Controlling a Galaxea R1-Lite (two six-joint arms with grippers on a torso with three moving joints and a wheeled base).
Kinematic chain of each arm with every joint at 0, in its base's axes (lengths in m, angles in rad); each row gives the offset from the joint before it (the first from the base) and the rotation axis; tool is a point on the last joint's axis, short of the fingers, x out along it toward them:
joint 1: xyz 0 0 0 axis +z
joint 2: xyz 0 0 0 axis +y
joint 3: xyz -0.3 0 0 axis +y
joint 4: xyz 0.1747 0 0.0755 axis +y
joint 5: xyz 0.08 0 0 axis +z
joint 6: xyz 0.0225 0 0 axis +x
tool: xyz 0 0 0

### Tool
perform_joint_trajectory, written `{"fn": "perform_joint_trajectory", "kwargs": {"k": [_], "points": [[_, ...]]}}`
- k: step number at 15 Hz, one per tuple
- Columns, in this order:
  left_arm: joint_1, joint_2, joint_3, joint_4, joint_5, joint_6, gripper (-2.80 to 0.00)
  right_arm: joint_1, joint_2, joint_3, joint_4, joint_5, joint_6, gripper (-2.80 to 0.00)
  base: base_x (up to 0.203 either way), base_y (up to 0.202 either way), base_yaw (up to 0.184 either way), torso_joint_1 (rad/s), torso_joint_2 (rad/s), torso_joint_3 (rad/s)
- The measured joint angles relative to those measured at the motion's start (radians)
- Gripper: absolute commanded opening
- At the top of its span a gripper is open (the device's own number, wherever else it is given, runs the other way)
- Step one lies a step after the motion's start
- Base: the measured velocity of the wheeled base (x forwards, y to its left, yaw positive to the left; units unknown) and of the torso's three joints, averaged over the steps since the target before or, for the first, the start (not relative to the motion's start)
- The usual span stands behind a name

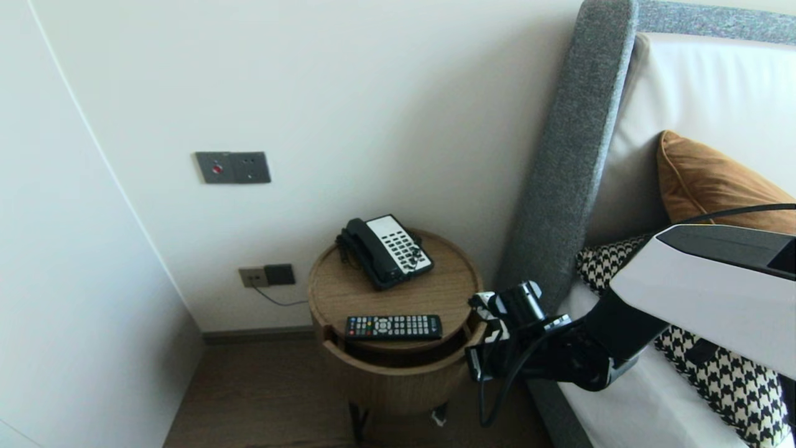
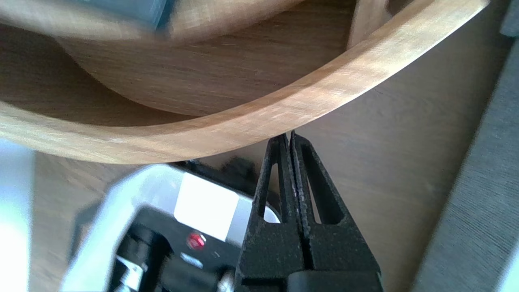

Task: Close the nightstand drawer

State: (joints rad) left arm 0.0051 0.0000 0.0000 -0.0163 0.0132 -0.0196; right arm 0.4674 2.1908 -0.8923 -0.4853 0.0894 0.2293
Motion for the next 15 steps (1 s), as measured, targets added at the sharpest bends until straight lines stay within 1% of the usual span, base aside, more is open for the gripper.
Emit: {"fn": "perform_joint_trajectory", "kwargs": {"k": [4, 8, 12, 15], "points": [[0.000, 0.000, 0.000, 0.000, 0.000, 0.000, -2.80, 0.000, 0.038, -0.077, 0.004, -0.058, 0.008, -2.80, 0.000, 0.000, 0.000, 0.000, 0.00, 0.000], [0.000, 0.000, 0.000, 0.000, 0.000, 0.000, -2.80, -0.001, 0.062, -0.120, 0.008, -0.087, 0.014, -2.80, 0.000, 0.000, 0.000, 0.000, 0.00, 0.000], [0.000, 0.000, 0.000, 0.000, 0.000, 0.000, -2.80, 0.004, 0.067, -0.134, 0.011, -0.110, 0.017, -2.80, 0.000, 0.000, 0.000, 0.000, 0.00, 0.000], [0.000, 0.000, 0.000, 0.000, 0.000, 0.000, -2.80, 0.012, 0.051, -0.099, 0.001, -0.121, 0.017, -2.80, 0.000, 0.000, 0.000, 0.000, 0.00, 0.000]]}}
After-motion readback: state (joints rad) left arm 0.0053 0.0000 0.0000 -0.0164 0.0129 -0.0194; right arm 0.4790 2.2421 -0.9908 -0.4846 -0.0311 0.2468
